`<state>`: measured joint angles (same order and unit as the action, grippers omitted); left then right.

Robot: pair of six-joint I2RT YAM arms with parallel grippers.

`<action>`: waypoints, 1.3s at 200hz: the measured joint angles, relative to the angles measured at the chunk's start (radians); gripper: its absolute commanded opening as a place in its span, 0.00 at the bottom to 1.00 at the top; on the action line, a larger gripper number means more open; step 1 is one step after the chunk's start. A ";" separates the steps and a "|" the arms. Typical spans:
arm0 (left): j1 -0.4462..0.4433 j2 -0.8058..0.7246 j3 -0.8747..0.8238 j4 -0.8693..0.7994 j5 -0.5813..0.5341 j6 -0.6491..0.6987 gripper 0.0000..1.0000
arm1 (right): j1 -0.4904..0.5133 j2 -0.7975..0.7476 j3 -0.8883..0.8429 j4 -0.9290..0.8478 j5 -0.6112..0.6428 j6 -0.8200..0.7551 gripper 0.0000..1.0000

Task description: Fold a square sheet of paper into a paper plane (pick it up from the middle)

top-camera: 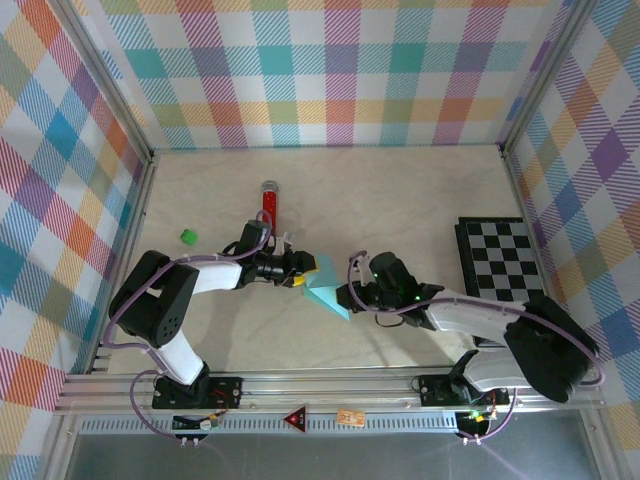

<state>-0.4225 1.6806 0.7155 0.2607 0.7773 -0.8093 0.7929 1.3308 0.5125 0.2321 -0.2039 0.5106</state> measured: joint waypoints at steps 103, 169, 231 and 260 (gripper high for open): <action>0.000 0.019 0.004 0.001 -0.001 -0.005 0.42 | -0.053 0.208 0.045 -0.057 -0.143 0.119 0.14; 0.000 0.032 0.008 0.007 -0.001 -0.016 0.41 | -0.093 0.244 0.022 -0.023 -0.204 0.142 0.16; -0.001 0.059 0.016 0.008 -0.003 -0.020 0.38 | -0.093 0.238 0.023 -0.032 -0.195 0.135 0.18; -0.002 0.063 0.017 0.013 -0.004 -0.023 0.32 | -0.093 0.238 0.028 -0.042 -0.190 0.132 0.18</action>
<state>-0.4244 1.7439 0.7322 0.2737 0.7734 -0.8326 0.6998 1.5688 0.5404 0.1905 -0.3939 0.6426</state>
